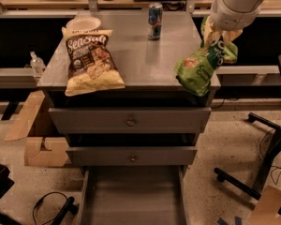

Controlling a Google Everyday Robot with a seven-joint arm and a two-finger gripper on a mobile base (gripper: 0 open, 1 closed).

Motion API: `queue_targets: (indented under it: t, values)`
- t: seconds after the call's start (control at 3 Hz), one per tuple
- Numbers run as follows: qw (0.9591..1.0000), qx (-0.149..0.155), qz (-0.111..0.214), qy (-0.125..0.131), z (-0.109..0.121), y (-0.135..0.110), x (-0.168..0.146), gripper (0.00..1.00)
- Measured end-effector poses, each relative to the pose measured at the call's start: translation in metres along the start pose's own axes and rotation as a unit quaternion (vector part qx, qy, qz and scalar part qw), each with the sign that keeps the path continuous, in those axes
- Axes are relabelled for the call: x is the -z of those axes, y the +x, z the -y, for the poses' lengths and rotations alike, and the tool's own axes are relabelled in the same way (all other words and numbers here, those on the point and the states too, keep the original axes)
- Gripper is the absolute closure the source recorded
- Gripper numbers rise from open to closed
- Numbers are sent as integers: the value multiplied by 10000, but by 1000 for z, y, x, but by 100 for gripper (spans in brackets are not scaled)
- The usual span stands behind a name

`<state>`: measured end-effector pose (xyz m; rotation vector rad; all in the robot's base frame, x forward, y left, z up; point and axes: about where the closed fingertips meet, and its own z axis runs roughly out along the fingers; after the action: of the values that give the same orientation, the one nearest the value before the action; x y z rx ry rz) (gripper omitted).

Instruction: Place green rice chip bag into bottom drawer

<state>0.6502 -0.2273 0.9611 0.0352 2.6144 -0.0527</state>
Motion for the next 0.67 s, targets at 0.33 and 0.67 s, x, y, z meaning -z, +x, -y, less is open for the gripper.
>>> queue_targets:
  t: [0.33, 0.67]
  values:
    - [9988, 116, -483, -28, -6, 33, -2, 100]
    - [9949, 74, -1007, -21, -8, 88, 18, 100]
